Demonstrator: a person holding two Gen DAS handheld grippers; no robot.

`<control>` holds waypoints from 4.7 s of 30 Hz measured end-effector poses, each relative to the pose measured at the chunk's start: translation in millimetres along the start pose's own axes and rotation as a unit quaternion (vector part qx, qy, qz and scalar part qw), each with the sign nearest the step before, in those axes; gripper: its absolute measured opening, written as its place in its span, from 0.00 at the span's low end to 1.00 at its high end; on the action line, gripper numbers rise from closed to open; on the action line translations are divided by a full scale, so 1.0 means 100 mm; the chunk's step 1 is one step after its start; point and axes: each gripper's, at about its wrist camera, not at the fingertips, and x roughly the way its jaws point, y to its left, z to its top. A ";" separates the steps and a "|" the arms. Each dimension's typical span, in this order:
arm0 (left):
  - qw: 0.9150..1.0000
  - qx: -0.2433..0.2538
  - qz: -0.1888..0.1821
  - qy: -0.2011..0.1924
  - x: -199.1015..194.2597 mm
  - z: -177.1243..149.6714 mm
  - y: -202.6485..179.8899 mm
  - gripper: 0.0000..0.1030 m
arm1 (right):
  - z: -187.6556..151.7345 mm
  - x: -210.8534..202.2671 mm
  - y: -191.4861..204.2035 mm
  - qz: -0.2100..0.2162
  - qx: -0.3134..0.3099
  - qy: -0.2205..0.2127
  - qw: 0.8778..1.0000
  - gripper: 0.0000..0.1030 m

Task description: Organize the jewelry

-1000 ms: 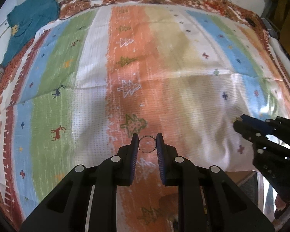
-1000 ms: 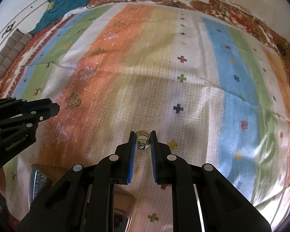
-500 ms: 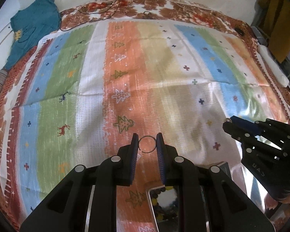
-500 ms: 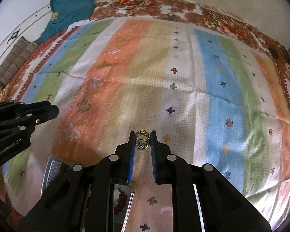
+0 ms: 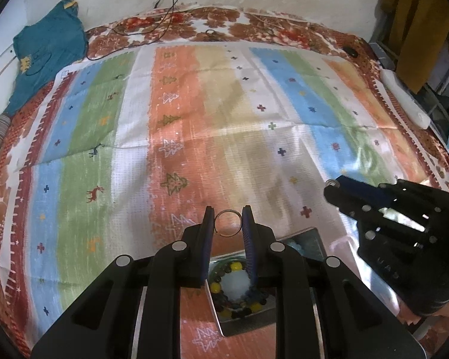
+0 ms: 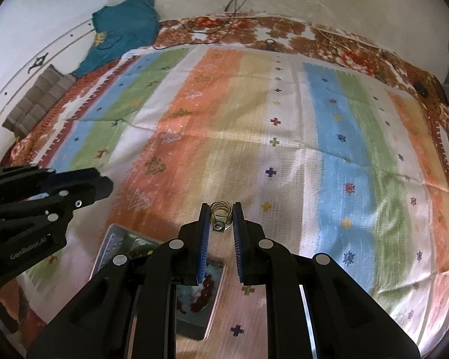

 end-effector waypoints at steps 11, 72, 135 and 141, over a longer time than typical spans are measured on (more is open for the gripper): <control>1.000 0.000 -0.012 -0.011 -0.20 -0.18 -0.04 0.18 | -0.13 -0.16 0.11 0.024 -0.017 -0.002 1.000 0.16; 0.996 0.029 -0.006 -0.089 -1.12 -1.29 -0.16 0.85 | -1.04 -1.20 0.22 0.058 -0.041 -0.080 0.994 0.80; 0.986 0.033 0.017 -0.160 -1.35 -1.47 -0.24 0.94 | -1.25 -1.44 0.30 0.053 -0.066 -0.132 0.988 0.92; 0.986 0.030 0.016 -0.160 -1.35 -1.46 -0.23 0.94 | -1.24 -1.44 0.31 0.053 -0.066 -0.131 0.988 0.92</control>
